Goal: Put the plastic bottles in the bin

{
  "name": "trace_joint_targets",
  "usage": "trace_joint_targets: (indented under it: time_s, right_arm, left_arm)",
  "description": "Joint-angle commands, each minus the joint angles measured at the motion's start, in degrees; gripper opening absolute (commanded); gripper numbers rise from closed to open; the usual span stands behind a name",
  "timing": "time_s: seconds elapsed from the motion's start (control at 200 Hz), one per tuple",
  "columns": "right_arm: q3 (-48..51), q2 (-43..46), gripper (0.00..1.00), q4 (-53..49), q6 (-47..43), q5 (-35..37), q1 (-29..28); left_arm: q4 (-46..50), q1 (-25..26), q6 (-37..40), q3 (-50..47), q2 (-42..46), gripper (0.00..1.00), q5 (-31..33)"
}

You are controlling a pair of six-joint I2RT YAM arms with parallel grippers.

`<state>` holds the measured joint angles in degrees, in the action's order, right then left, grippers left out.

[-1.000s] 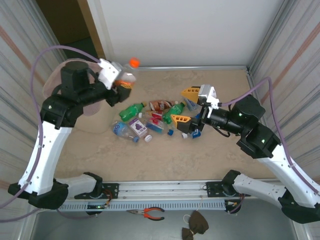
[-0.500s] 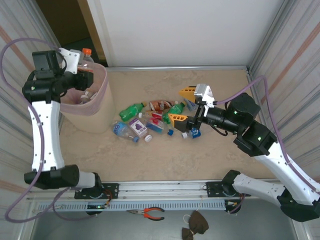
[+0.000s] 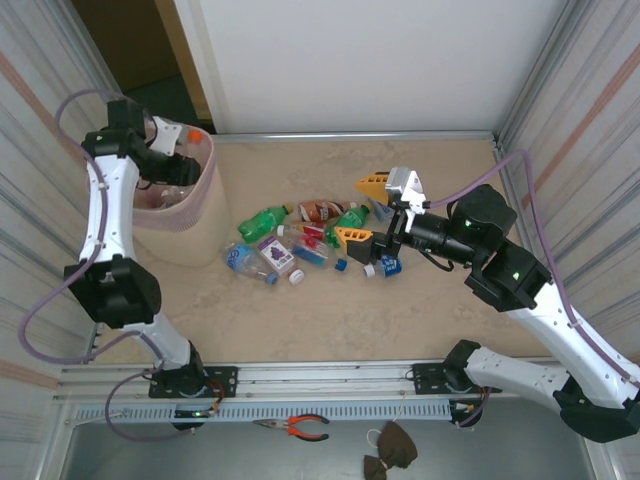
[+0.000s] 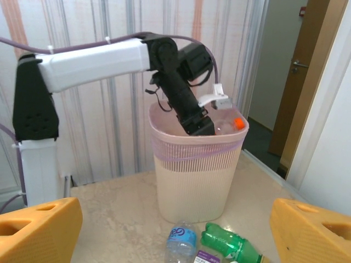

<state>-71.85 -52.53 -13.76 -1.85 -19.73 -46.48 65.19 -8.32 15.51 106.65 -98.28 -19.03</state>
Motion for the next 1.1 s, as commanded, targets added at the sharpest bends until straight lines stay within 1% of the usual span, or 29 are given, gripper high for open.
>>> trace_joint_targets:
  time_s: [0.0, 0.25, 0.451, 0.676, 0.791, 0.972, 1.097]
  right_arm:
    - [0.4, 0.1, 0.88, 0.3, -0.4, -0.5, 0.4]
    - [0.3, -0.6, 0.88, 0.4, -0.4, -0.7, 0.5]
    - [0.4, -0.7, 0.88, 0.4, -0.2, -0.7, 0.4]
    - [0.4, -0.4, 0.88, 0.1, -0.2, -0.3, 0.5]
    - [0.4, -0.3, 0.88, 0.1, 0.0, 0.1, 0.5]
    - [0.5, 0.1, 0.88, 0.1, 0.0, 0.9, 0.5]
    - [0.5, 0.3, 0.88, 0.0, -0.1, 1.4, 0.6]
  left_arm:
    - [2.9, -0.5, 2.4, -1.4, -1.6, 0.48, -3.1]
    - [4.3, -0.5, 2.9, -4.5, -6.3, 0.49, -3.3]
    - [5.5, -0.5, 2.6, -4.7, -10.7, 0.49, -3.3]
    - [5.6, -0.5, 2.2, -5.0, -13.4, 0.59, -3.2]
    - [5.2, -0.4, 2.2, -5.1, -12.4, 0.65, -3.8]
    - [3.6, -0.4, 1.4, -5.0, -7.9, 0.72, -5.5]
    - [2.5, -0.5, 0.3, -4.5, -4.5, 0.75, -6.2]
